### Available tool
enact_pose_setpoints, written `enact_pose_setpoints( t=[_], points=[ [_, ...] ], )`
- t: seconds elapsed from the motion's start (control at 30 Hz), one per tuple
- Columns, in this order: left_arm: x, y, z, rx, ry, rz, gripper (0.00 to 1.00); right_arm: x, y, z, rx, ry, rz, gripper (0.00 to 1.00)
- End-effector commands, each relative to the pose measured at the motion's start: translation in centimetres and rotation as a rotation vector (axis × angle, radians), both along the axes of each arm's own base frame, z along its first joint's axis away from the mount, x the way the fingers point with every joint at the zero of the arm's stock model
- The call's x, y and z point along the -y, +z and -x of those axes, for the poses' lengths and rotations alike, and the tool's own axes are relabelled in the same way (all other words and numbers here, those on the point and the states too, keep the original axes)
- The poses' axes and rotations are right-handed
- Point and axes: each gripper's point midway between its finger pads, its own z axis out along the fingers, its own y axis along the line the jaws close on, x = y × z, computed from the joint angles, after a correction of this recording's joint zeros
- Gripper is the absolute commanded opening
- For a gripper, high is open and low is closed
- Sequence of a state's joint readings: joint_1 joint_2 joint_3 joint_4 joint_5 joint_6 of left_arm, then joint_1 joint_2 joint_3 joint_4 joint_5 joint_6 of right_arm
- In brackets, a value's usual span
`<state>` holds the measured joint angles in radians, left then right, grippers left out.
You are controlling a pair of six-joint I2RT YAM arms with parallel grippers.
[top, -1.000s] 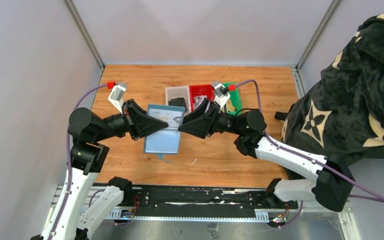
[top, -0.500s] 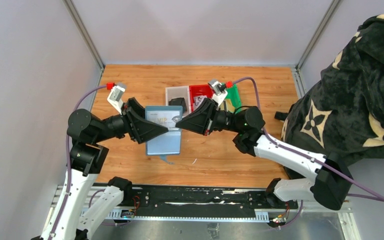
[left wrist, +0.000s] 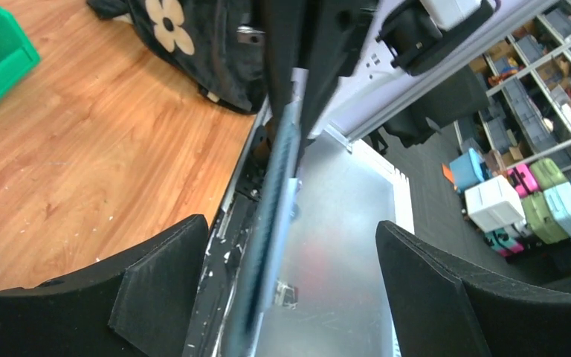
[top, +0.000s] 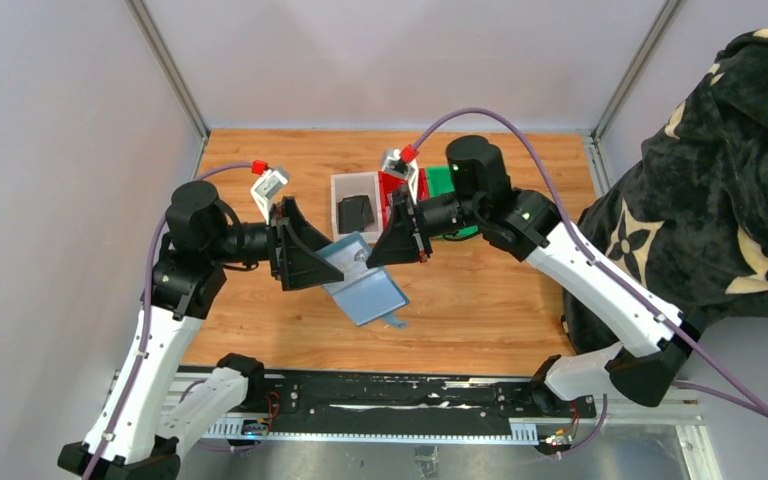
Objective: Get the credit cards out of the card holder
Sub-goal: Remove the credit card from the card holder.
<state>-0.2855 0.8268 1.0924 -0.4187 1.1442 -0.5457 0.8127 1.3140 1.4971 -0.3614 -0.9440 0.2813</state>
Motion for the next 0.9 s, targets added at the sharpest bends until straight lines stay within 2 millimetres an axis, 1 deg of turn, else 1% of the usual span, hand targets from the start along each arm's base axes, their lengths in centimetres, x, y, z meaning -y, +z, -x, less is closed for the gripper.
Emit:
enact_pose_setpoints(
  t=[0.0,0.07,0.13,0.2,0.27,0.33,0.4,0.53,0.67,0.73,0.77,0.8,0.87],
  points=[
    [-0.3,-1.0,2.6,0.004,-0.099,-0.004,0.88,1.5,-3.2,2.2,-0.047,0.130,0.158,0.00],
    [-0.4,-1.9,3.2,-0.013,-0.125,-0.006,0.86,1.2,-3.3,2.6,-0.032,0.154,0.173,0.00],
    [-0.6,-3.3,3.4,-0.026,-0.129,-0.031,0.82,0.8,-3.5,2.9,-0.015,0.171,0.196,0.00],
    [-0.7,-4.5,3.2,-0.003,-0.117,-0.063,0.80,0.3,-3.8,2.8,-0.002,0.179,0.220,0.00],
    [-0.7,-5.1,2.9,0.000,-0.104,-0.083,0.78,0.0,-4.1,2.7,-0.003,0.187,0.238,0.00],
    [-0.8,-5.5,2.5,0.018,-0.084,-0.108,0.72,-0.4,-4.4,2.5,0.000,0.189,0.254,0.00],
    [-1.0,-6.1,2.1,0.037,-0.064,-0.138,0.62,-0.6,-4.4,2.5,0.007,0.196,0.259,0.00],
    [-1.2,-7.0,2.3,0.039,-0.071,-0.166,0.45,-1.0,-4.2,2.5,0.027,0.207,0.272,0.00],
    [-1.2,-7.5,2.5,0.032,-0.079,-0.169,0.39,-1.7,-3.8,2.4,0.036,0.221,0.264,0.00],
    [-1.2,-7.6,2.4,0.027,-0.083,-0.170,0.34,-2.1,-3.8,2.4,0.046,0.229,0.258,0.00],
    [-1.2,-7.6,2.3,0.023,-0.084,-0.172,0.29,-2.4,-3.7,2.3,0.056,0.228,0.247,0.02],
    [-1.1,-7.7,2.1,0.016,-0.084,-0.175,0.25,-2.6,-3.6,2.1,0.065,0.222,0.238,0.10],
    [-1.0,-7.5,1.9,0.001,-0.081,-0.176,0.19,-2.8,-3.5,1.5,0.097,0.185,0.218,0.31]
  ],
)
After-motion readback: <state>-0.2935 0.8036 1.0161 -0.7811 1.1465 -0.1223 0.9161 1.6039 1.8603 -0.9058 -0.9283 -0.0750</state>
